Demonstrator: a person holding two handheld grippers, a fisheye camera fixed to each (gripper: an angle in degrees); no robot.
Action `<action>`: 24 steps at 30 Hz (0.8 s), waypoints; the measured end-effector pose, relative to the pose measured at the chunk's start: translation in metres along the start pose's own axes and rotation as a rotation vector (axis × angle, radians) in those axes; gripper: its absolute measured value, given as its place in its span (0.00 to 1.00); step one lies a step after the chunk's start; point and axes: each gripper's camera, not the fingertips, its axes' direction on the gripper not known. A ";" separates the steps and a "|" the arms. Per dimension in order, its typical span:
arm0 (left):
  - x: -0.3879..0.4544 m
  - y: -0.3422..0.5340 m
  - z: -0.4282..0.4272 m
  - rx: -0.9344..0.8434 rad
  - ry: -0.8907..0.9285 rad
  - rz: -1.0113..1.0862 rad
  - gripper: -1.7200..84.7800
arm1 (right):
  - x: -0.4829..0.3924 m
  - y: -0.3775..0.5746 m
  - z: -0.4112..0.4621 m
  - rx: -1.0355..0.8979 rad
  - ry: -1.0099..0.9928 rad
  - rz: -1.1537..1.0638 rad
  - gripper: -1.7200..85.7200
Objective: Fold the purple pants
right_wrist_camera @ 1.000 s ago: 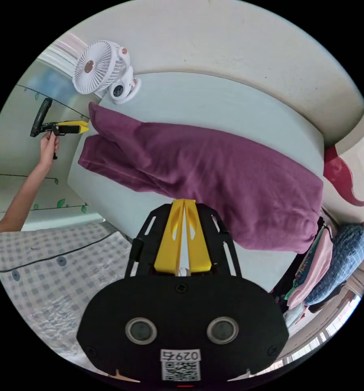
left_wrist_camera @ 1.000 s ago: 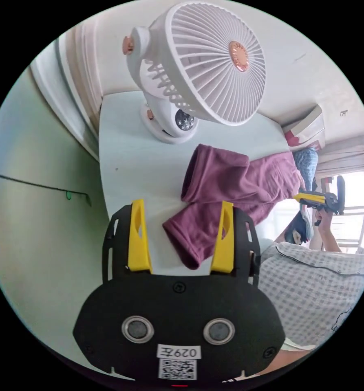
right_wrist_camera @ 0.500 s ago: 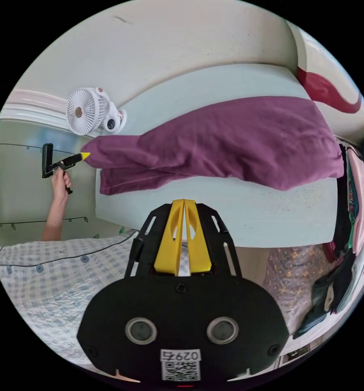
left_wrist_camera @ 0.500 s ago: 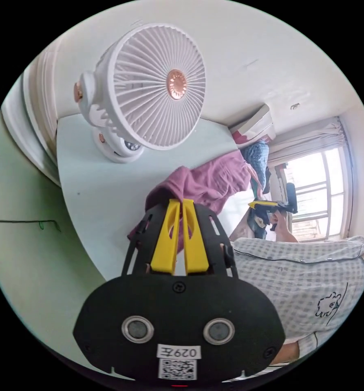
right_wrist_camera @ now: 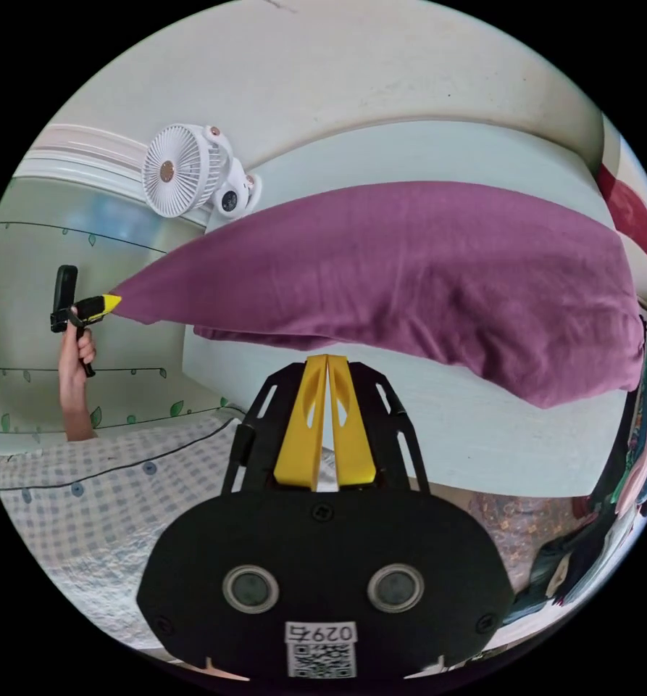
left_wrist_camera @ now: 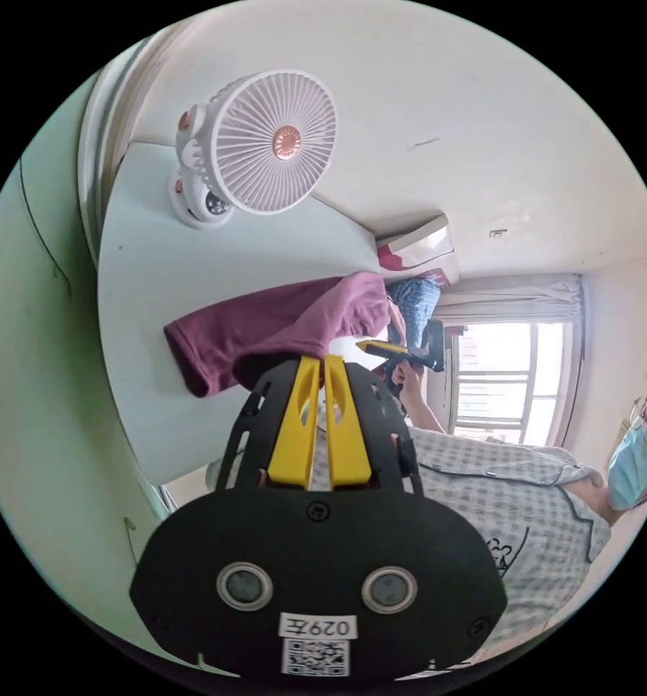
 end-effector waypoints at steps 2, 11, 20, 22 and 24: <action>0.012 -0.007 -0.004 -0.034 -0.166 -0.032 0.01 | 0.010 0.006 0.000 0.000 -0.009 0.026 0.02; -0.013 0.011 -0.011 0.018 -0.368 -0.137 0.02 | 0.045 0.036 0.001 0.005 -0.073 0.124 0.02; -0.046 -0.018 0.099 -0.165 -0.350 -0.077 0.13 | 0.047 0.051 0.028 -0.075 -0.124 0.122 0.02; -0.056 -0.026 0.119 -0.217 -0.338 -0.107 0.14 | 0.044 0.050 0.029 -0.088 -0.116 0.100 0.02; -0.057 -0.030 0.127 -0.249 -0.363 -0.121 0.11 | 0.042 0.051 0.027 -0.092 -0.102 0.087 0.02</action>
